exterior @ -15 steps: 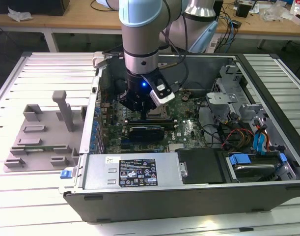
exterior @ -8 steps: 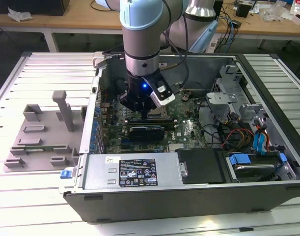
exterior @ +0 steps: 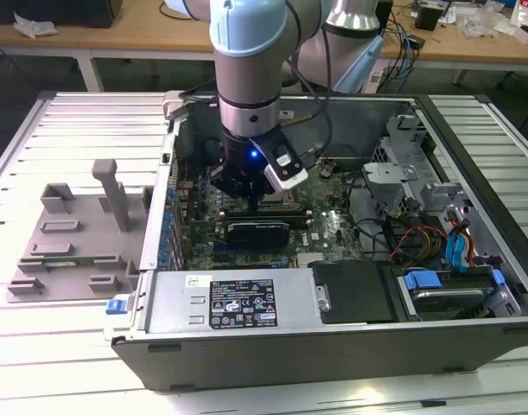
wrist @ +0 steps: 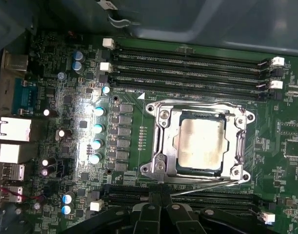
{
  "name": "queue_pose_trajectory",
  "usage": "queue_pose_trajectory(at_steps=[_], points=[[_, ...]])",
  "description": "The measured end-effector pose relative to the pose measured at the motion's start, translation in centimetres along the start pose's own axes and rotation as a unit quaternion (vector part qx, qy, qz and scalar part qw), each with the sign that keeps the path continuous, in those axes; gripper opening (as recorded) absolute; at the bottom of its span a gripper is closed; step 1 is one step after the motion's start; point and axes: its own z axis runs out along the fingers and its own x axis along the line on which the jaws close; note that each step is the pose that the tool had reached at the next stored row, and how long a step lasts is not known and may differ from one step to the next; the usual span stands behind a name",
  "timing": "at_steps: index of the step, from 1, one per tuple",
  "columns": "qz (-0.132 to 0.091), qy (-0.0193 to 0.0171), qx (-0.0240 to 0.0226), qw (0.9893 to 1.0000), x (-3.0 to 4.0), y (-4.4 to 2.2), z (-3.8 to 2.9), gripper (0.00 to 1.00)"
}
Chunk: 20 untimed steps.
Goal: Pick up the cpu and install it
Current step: 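Install the second cpu locking lever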
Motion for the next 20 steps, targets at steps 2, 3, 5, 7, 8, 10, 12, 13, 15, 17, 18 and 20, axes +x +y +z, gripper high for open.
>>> queue_pose_trajectory(at_steps=[2,3,5,7,8,10,12,13,15,17,18,20], points=[[0.000,-0.0001,-0.0006,1.0000,0.01,-0.08,0.00,0.11],[0.000,-0.0001,-0.0007,1.0000,0.06,-0.10,0.00,0.11],[0.000,-0.0007,-0.0086,1.0000,0.42,-0.08,0.04,0.11],[0.001,-0.0016,-0.0211,0.9998,0.73,-0.06,0.25,0.11],[0.001,-0.0019,-0.0234,0.9997,0.74,-0.06,0.34,0.11],[0.001,-0.0019,-0.0241,0.9997,0.74,-0.08,0.34,0.11],[0.001,-0.0022,-0.0292,0.9996,0.71,-0.19,0.34,0.11],[0.001,-0.0023,-0.0305,0.9995,0.65,-0.23,0.34,0.11],[0.002,-0.0020,-0.0329,0.9995,0.39,-0.71,0.35,0.11],[0.002,-0.0021,-0.0360,0.9993,0.40,-1.17,0.33,0.11],[0.002,-0.0023,-0.0376,0.9993,0.41,-1.34,0.33,0.11],[0.002,-0.0024,-0.0406,0.9992,0.42,-1.58,0.31,0.11]])
